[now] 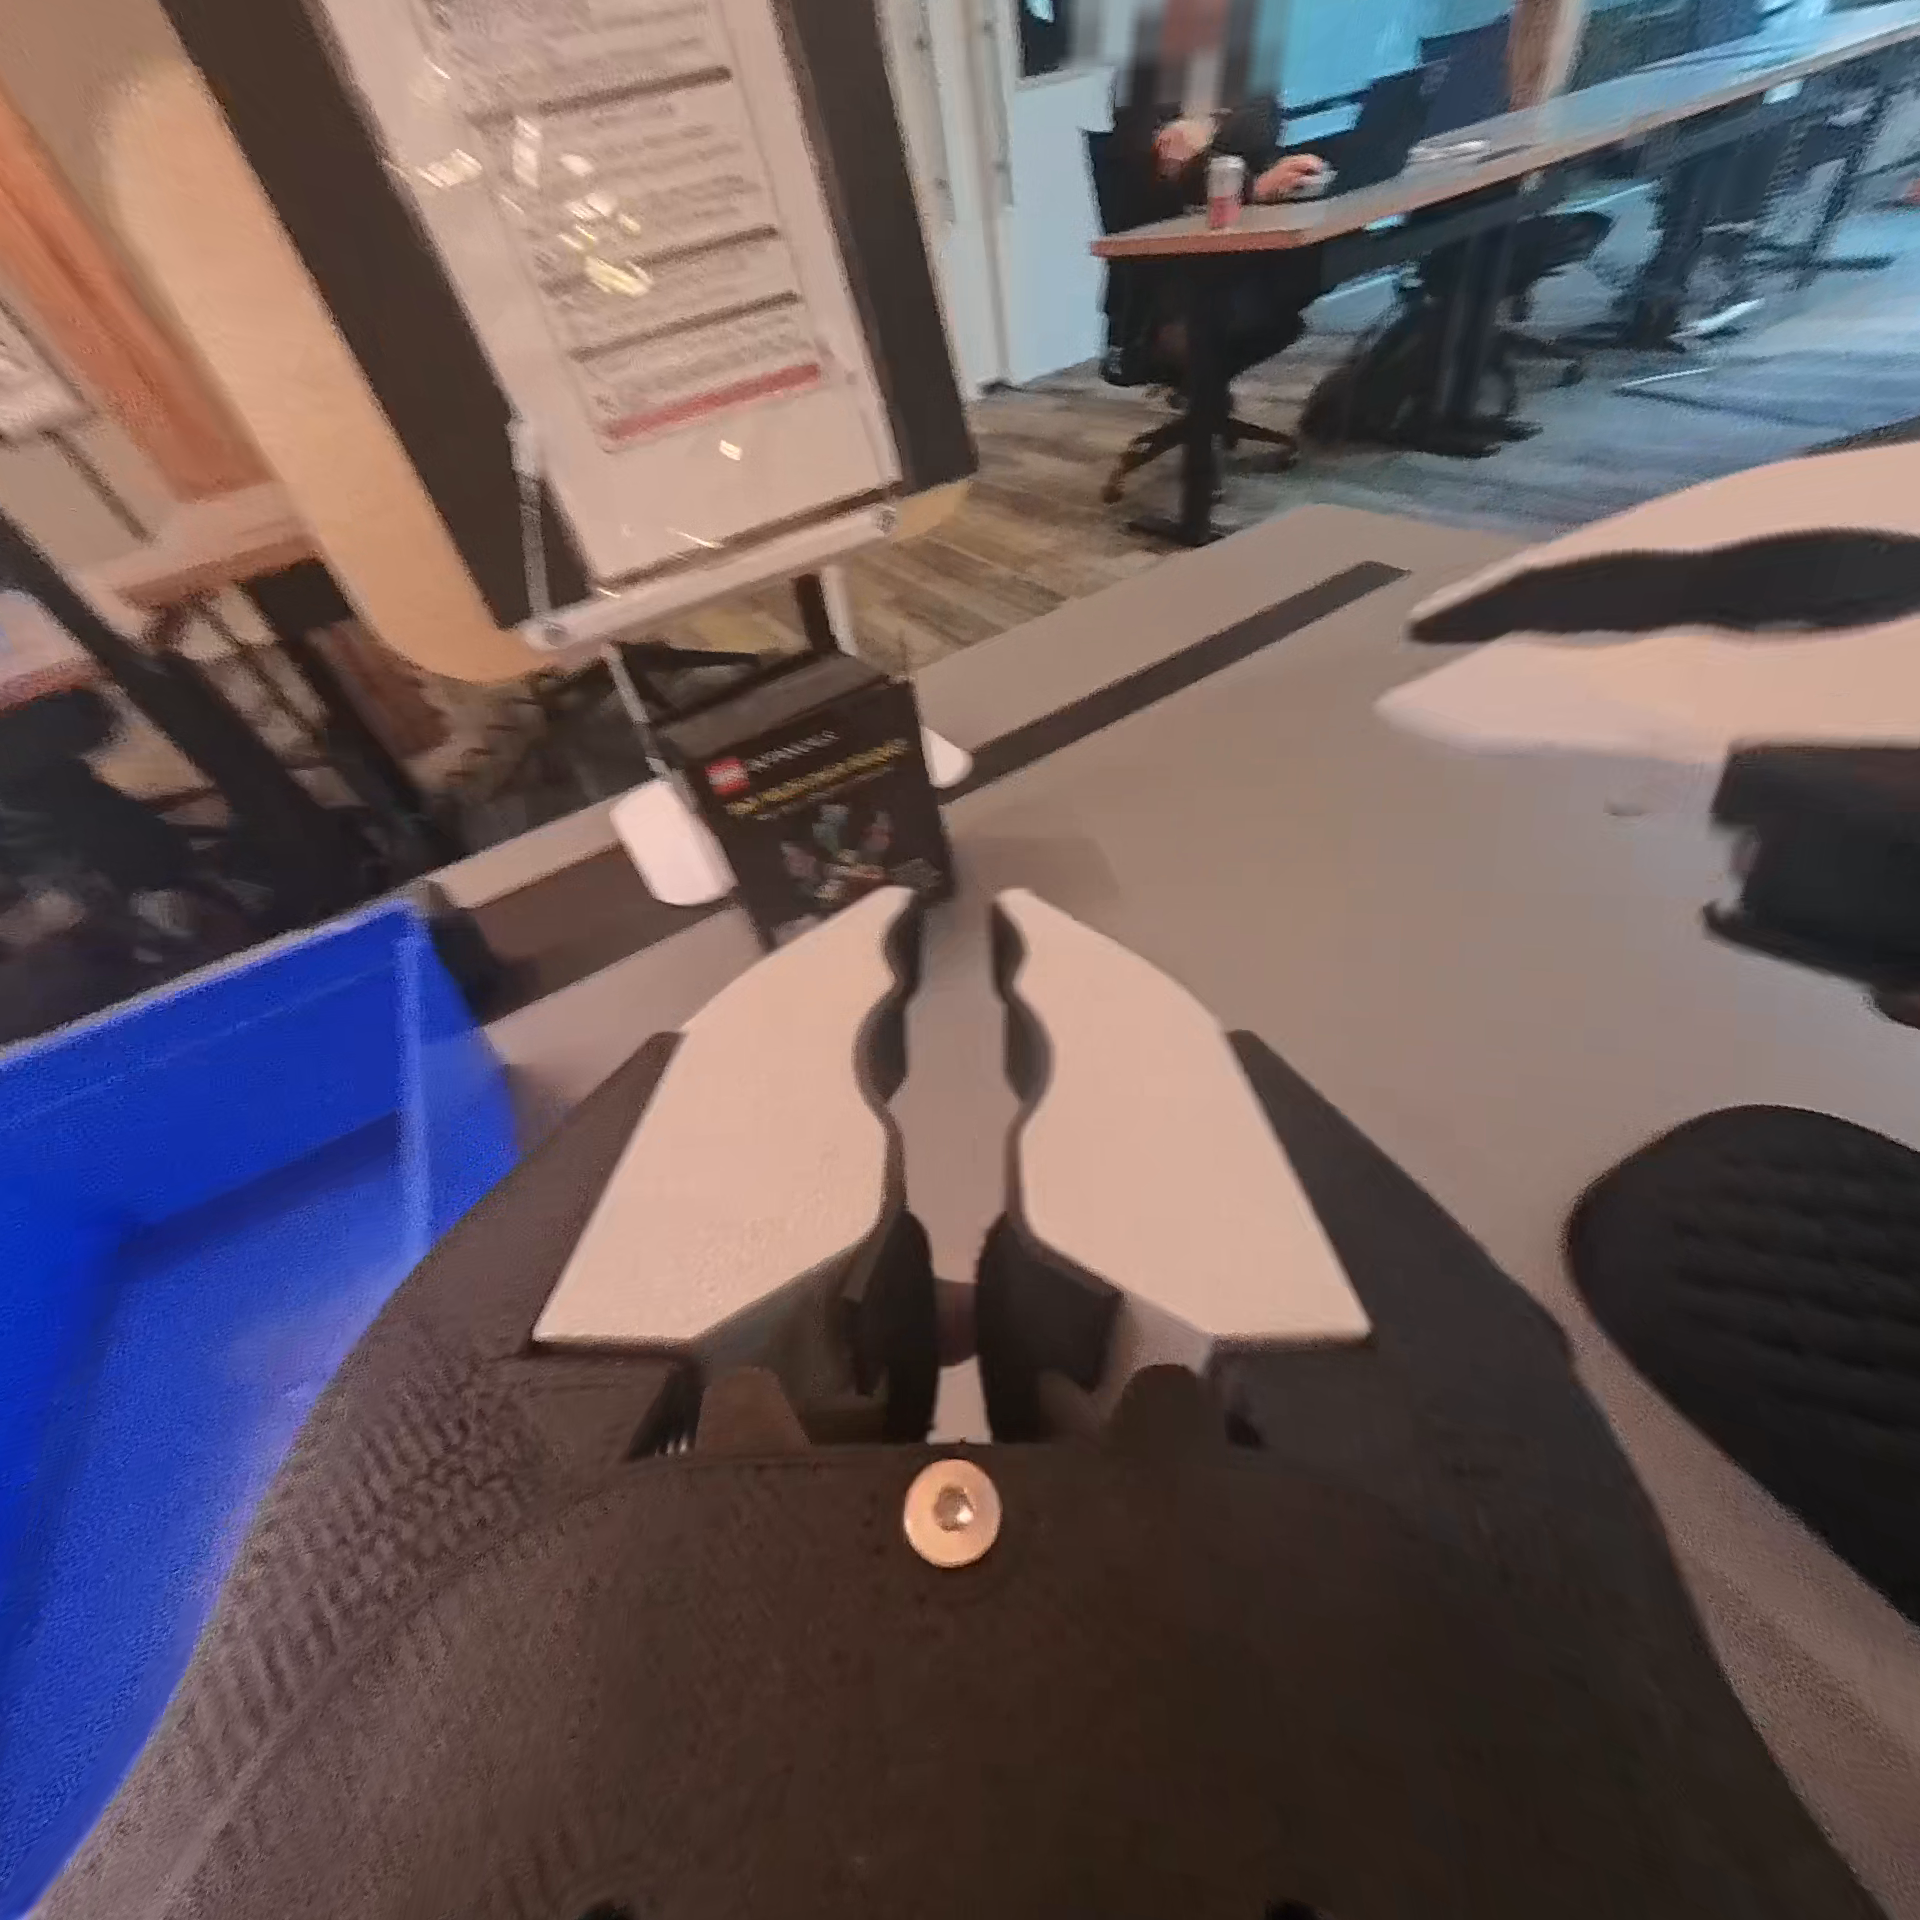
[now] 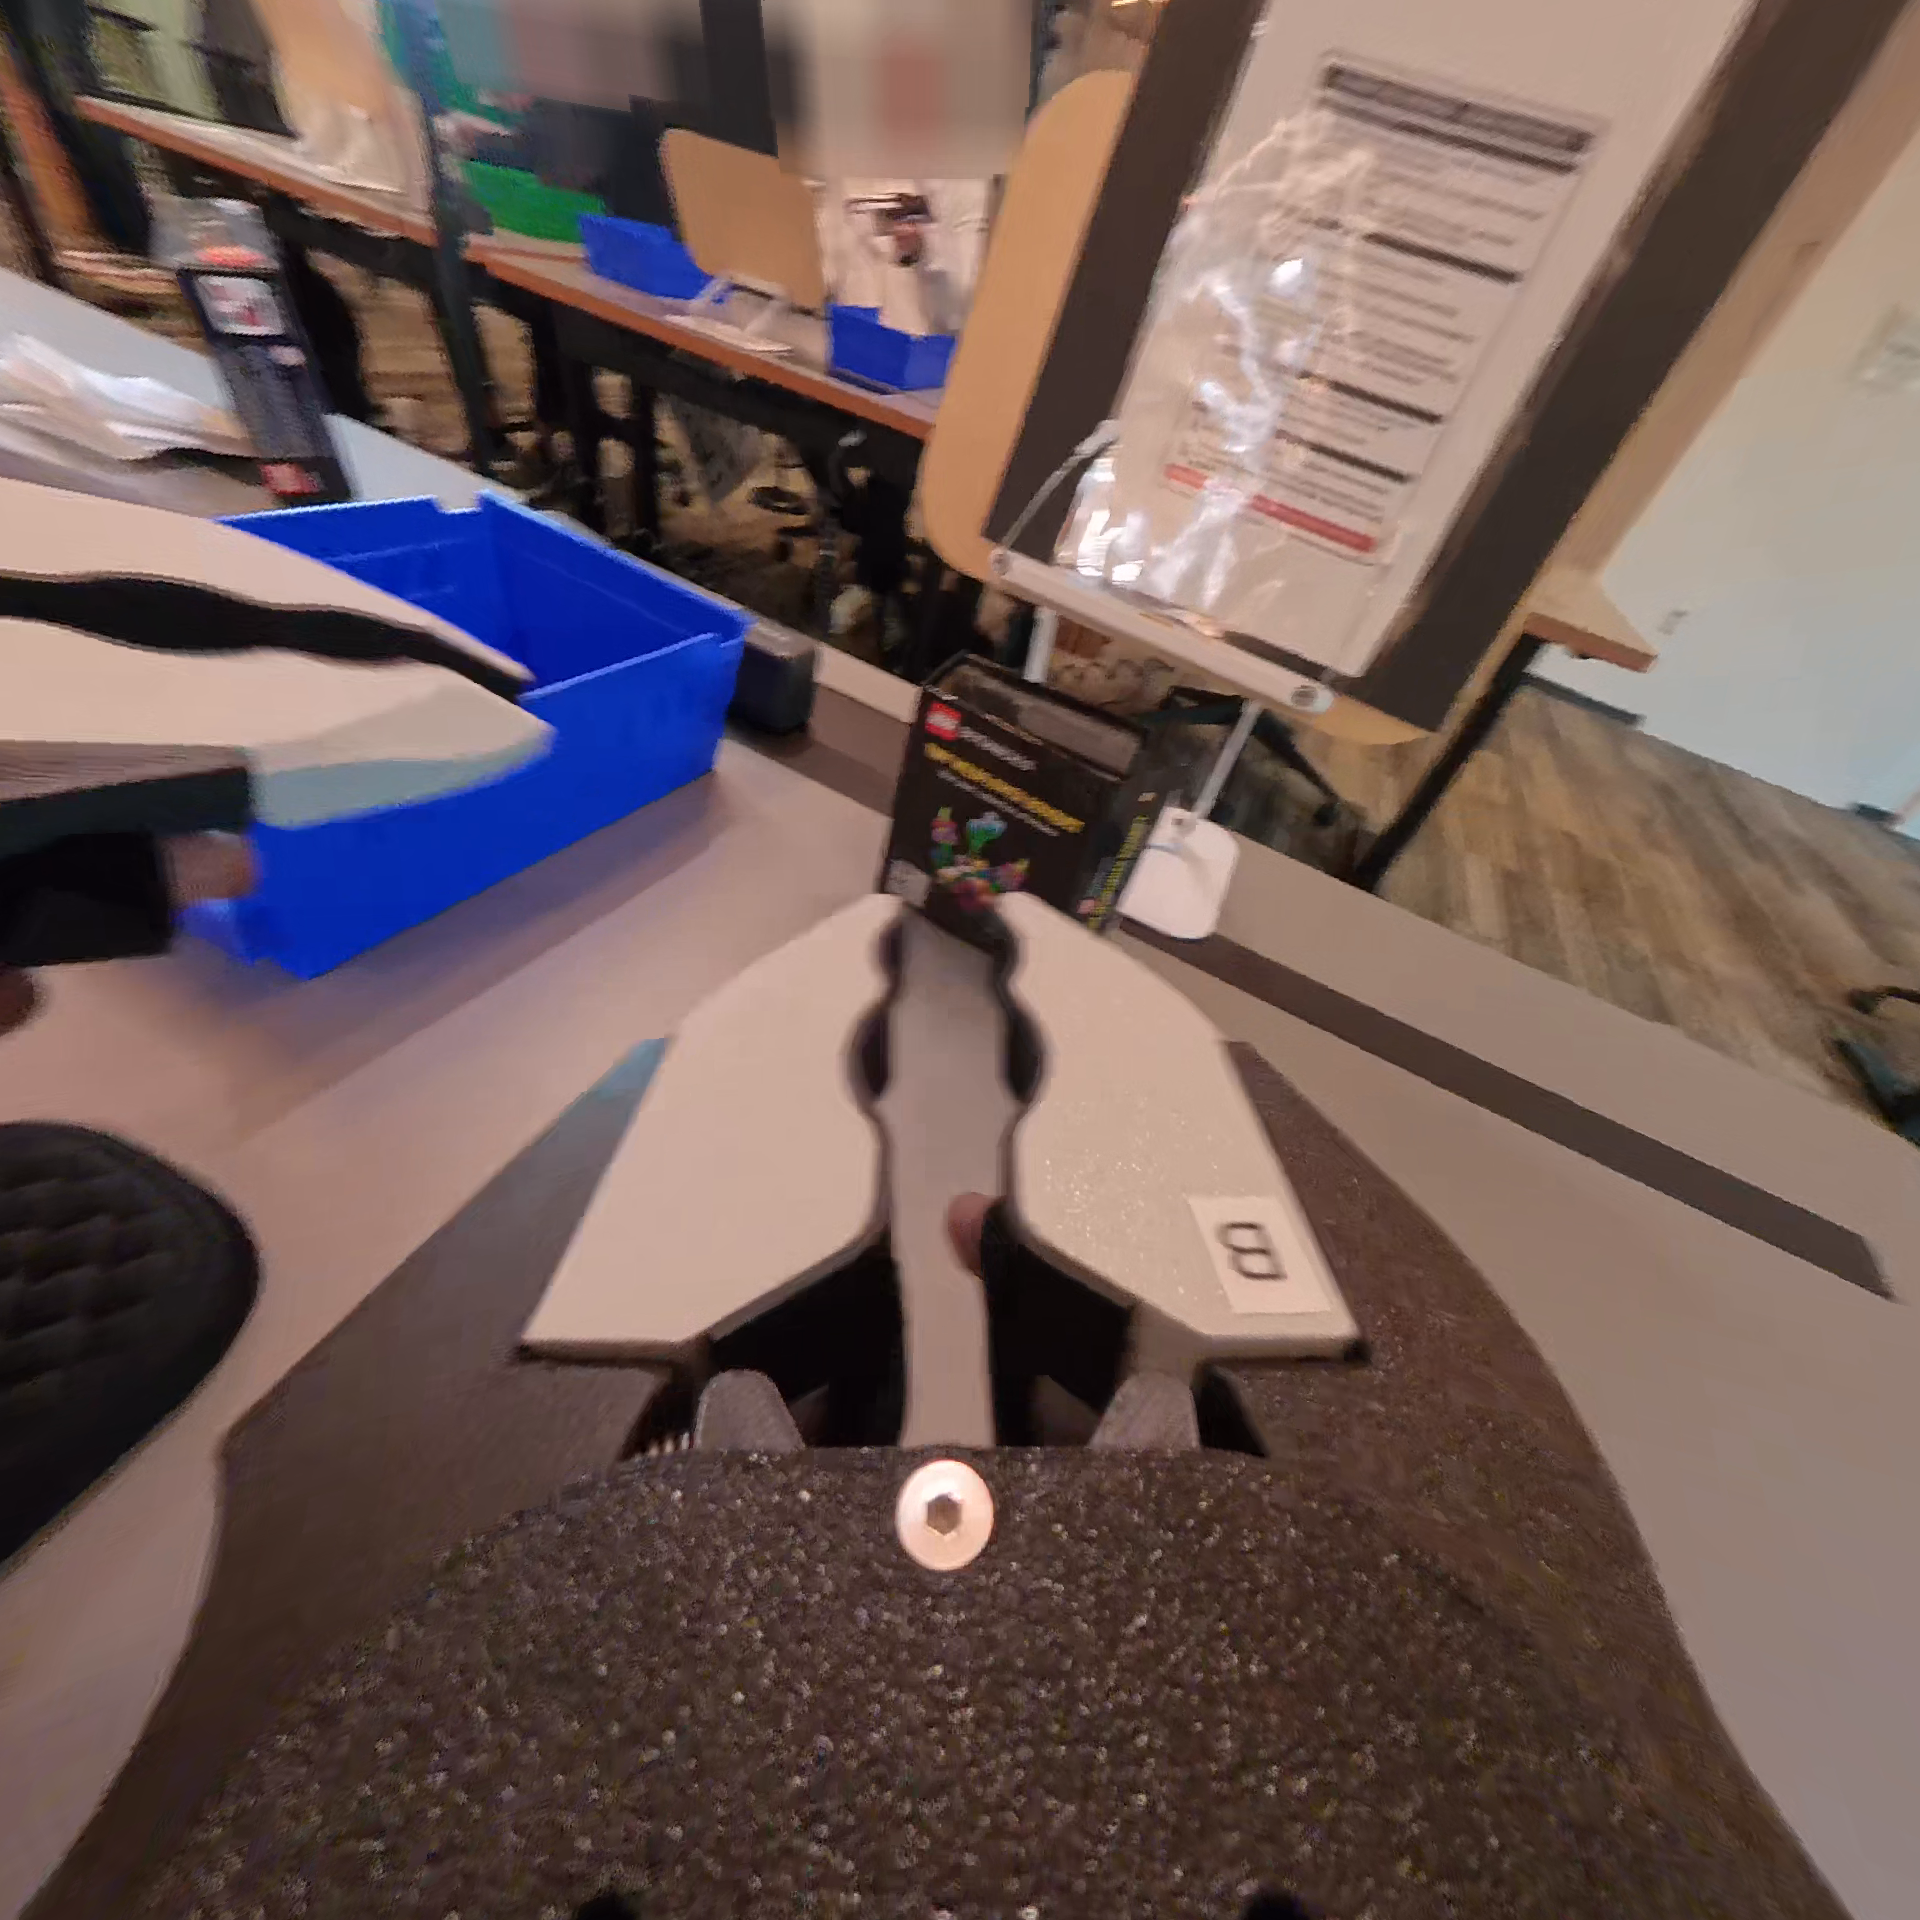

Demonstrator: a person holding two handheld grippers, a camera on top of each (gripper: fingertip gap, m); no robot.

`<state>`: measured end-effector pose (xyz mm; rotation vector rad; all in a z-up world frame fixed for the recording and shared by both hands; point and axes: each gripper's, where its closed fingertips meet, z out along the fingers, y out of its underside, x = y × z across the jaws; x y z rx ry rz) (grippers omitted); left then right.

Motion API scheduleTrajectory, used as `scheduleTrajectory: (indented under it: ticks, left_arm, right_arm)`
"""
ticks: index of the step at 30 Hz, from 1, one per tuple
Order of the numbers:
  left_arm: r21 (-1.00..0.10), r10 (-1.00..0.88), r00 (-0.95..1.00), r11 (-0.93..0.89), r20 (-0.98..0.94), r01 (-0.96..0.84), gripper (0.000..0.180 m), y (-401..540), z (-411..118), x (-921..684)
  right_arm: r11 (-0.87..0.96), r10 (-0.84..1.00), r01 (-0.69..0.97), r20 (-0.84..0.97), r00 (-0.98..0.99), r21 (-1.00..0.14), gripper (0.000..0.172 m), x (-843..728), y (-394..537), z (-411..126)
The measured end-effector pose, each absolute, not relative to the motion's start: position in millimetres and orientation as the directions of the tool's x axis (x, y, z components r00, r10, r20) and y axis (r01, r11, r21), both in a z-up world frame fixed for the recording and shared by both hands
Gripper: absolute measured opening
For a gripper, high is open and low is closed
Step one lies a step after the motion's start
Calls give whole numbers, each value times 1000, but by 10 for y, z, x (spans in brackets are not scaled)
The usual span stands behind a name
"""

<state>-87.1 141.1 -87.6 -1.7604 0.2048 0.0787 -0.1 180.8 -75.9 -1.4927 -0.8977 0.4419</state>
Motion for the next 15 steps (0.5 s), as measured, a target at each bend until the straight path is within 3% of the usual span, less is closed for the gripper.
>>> scheduleTrajectory:
  ticks: [3, 4, 6, 9, 15]
  left_arm:
    - [-946, -168, 981, -293, -93, -140, 91, 1576, -1110, -805]
    - [-943, -158, 982, -300, -103, -147, 111, 1645, -1160, -835]
    - [-936, -142, 980, -304, -138, -176, 129, 1764, -1247, -899]
    - [-942, -73, 987, -296, -143, -158, 145, 1909, -1301, -1039]
    - [-967, 93, 987, -229, -134, -110, 146, 2157, -1227, -1337]
  right_arm:
    - [3, 834, 285, 159, 528, -959, 99, -138, 1840, -888]
    - [-15, 839, 282, 141, 525, -959, 114, -152, 1896, -910]
    - [-14, 832, 269, 138, 537, -963, 138, -151, 2024, -915]
    - [5, 790, 199, 126, 600, -980, 147, -80, 2265, -835]
    - [-32, 707, 153, 86, 702, -988, 147, 77, 2772, -856]
